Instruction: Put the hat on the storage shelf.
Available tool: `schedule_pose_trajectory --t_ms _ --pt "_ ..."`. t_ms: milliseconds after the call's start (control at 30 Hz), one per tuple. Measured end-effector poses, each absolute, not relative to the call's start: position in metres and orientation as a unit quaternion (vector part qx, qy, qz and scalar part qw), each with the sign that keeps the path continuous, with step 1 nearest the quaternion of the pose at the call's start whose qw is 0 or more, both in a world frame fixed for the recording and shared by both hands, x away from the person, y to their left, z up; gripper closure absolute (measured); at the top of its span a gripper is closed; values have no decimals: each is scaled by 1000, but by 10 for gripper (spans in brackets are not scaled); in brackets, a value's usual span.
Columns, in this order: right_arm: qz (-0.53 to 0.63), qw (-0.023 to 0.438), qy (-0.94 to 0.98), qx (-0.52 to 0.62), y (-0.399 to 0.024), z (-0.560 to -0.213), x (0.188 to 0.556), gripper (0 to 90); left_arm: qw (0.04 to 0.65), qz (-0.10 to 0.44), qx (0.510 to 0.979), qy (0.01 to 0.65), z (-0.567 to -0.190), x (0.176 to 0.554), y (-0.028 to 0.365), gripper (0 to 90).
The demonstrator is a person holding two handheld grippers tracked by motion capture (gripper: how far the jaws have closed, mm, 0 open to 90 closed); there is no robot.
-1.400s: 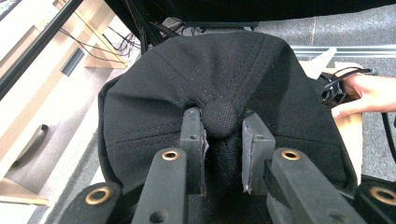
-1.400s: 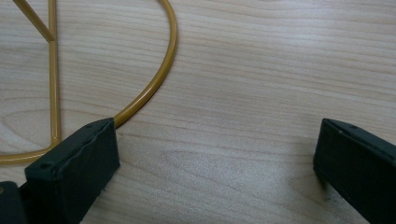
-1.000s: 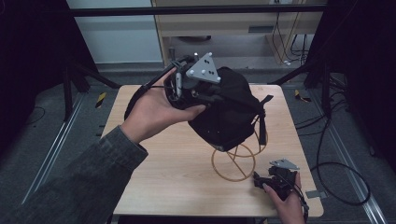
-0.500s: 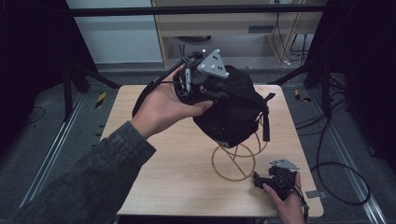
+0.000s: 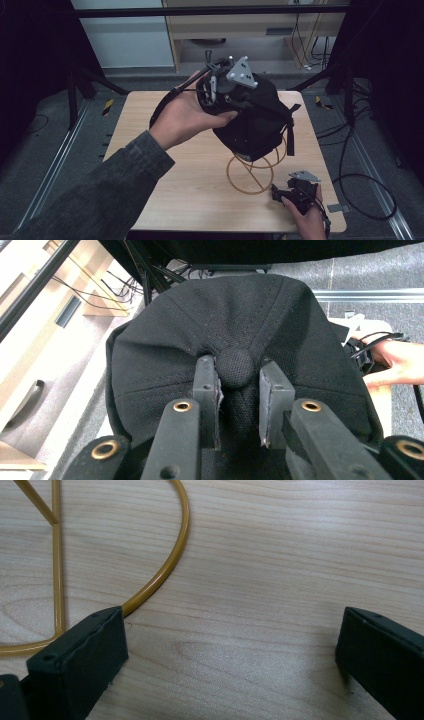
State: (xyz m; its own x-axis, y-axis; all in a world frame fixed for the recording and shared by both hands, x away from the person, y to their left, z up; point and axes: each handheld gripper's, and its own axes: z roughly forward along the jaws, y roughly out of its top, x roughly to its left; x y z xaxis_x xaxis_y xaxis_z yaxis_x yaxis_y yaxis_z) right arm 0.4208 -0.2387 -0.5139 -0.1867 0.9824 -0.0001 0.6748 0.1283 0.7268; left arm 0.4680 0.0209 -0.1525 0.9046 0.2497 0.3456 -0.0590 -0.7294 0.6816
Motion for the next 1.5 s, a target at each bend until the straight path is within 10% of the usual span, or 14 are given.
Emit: schedule_pose_trajectory --t_ms 1500 --pt "304 251 707 587 -239 -514 421 4 319 164 932 49 -205 496 -24 734"
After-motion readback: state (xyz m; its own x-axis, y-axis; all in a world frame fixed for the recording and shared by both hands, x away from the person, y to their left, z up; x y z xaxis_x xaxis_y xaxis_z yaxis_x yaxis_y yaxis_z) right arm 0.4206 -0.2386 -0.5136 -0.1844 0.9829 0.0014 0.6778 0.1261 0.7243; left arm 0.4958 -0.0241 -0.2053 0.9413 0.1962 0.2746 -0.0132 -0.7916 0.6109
